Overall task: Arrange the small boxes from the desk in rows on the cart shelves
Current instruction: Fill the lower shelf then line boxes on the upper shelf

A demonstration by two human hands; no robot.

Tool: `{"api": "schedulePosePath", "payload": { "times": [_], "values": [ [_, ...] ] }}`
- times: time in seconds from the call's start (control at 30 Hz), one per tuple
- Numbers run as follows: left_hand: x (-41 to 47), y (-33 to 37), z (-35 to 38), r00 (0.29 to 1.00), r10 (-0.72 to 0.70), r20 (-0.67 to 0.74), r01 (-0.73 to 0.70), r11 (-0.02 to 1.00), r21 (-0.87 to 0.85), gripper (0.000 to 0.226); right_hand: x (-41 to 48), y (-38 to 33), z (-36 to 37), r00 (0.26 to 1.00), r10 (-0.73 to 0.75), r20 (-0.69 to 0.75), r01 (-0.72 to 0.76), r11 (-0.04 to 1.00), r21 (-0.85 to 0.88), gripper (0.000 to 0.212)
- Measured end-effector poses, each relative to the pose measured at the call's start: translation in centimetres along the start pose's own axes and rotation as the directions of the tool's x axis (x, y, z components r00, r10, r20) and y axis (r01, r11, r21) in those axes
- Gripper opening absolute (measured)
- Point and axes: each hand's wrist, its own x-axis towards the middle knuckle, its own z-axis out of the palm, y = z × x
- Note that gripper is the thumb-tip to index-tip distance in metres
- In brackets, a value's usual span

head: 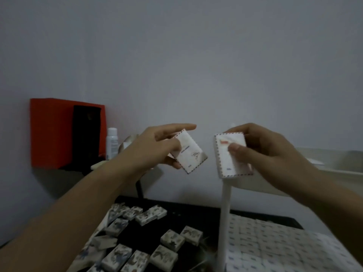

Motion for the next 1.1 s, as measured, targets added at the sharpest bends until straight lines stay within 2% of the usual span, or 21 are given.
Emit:
{"api": "schedulePosePath", "payload": {
  "times": [0.17,0.3,0.43,0.53,0.6,0.67,0.8,0.93,1.0,1.1],
  "values": [
    [3.3,4.0,3.7,0.988,0.142,0.066,-0.148,0.983,0.108,0.054,0.6,0.8,-7.8,0.991,0.092,-0.095,-0.105,0.984,-0.141,0.025],
    [7.8,6.1,6.7,0.979,0.184,0.093,-0.199,0.96,0.196,0.051,2.5,3.2,-12.9,0.966,0.173,-0.192,-0.23,0.916,-0.328,0.032],
    [13.6,7.1,10.9,0.962,0.229,0.149,-0.265,0.914,0.306,0.029,5.4,6.2,-16.0,0.958,0.218,-0.185,-0.286,0.753,-0.592,0.032],
    [18.3,6.9,14.2,0.949,0.274,0.158,-0.316,0.821,0.475,0.03,7.9,8.6,-16.6,0.92,0.383,-0.083,-0.31,0.581,-0.753,0.045],
    [21.2,6.6,16.4,0.944,0.272,0.185,-0.327,0.723,0.608,0.034,9.3,10.3,-16.7,0.884,0.467,-0.001,-0.27,0.511,-0.816,0.034],
    [23.6,5.9,18.3,0.946,0.233,0.227,-0.325,0.643,0.693,0.034,10.3,11.8,-16.7,0.852,0.518,0.074,-0.237,0.509,-0.828,0.031],
    [27.4,3.9,20.9,0.94,0.176,0.292,-0.34,0.529,0.777,0.034,10.6,13.6,-16.2,0.767,0.615,0.184,-0.24,0.541,-0.806,0.043],
    [28.8,2.0,22.0,0.929,0.115,0.351,-0.367,0.4,0.84,0.037,10.0,13.8,-15.8,0.714,0.646,0.27,-0.206,0.563,-0.801,0.046],
    [28.9,1.5,22.4,0.919,0.112,0.379,-0.391,0.393,0.833,0.036,10.1,13.8,-16.0,0.722,0.642,0.259,-0.223,0.57,-0.79,0.045],
    [28.8,1.3,23.1,0.906,0.102,0.411,-0.409,0.463,0.786,0.036,10.3,14.5,-16.1,0.751,0.629,0.198,-0.32,0.61,-0.725,0.042]
  ]
}}
